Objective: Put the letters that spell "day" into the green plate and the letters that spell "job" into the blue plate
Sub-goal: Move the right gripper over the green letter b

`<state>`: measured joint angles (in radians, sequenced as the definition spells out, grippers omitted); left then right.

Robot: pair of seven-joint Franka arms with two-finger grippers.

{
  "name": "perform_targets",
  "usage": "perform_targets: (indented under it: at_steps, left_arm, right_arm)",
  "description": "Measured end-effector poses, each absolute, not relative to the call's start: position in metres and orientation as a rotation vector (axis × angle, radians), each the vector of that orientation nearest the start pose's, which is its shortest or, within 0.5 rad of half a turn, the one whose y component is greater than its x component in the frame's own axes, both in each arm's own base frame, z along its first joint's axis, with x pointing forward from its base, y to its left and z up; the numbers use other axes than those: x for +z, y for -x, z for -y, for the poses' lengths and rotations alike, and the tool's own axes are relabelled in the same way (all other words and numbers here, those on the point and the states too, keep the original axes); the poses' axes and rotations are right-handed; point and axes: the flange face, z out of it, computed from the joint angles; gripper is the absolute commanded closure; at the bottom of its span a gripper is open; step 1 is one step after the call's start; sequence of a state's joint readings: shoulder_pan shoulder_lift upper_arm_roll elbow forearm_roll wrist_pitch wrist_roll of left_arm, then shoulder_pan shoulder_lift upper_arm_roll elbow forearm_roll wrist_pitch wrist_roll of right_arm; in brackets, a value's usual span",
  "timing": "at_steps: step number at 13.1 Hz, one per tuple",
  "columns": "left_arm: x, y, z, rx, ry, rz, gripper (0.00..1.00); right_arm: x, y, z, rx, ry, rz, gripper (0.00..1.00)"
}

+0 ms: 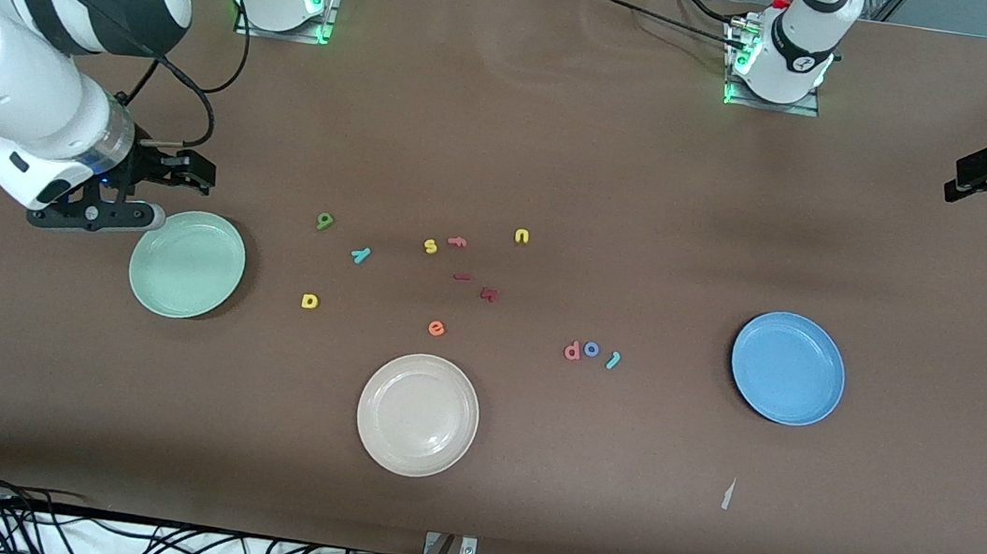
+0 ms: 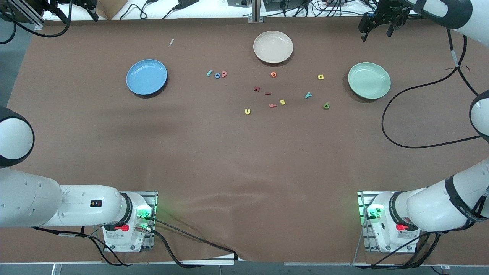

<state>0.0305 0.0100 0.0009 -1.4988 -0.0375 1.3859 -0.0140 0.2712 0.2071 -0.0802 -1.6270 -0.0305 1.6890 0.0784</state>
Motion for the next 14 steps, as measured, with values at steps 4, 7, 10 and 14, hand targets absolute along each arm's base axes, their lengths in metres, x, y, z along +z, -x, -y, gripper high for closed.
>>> perform_targets:
  at_steps: [4,7,10,14]
  left_arm:
    - [0.637,-0.538,-0.012,0.196,3.173,0.063,0.0]
    - [0.638,-0.538,-0.011,0.196,3.173,0.062,0.0]
    - [0.638,-0.538,-0.011,0.195,3.173,0.06,0.0]
    - [0.638,-0.538,-0.011,0.195,3.173,0.06,0.0]
  right_arm:
    - [0.463,-0.586,-0.148,0.264,3.202,-0.155,0.0]
    - [0.427,-0.573,-0.172,0.263,3.195,-0.379,0.0]
    - [0.381,-0.552,-0.2,0.209,3.154,-0.622,0.0]
    - [0.322,-0.524,-0.206,0.132,3.077,-0.86,0.0]
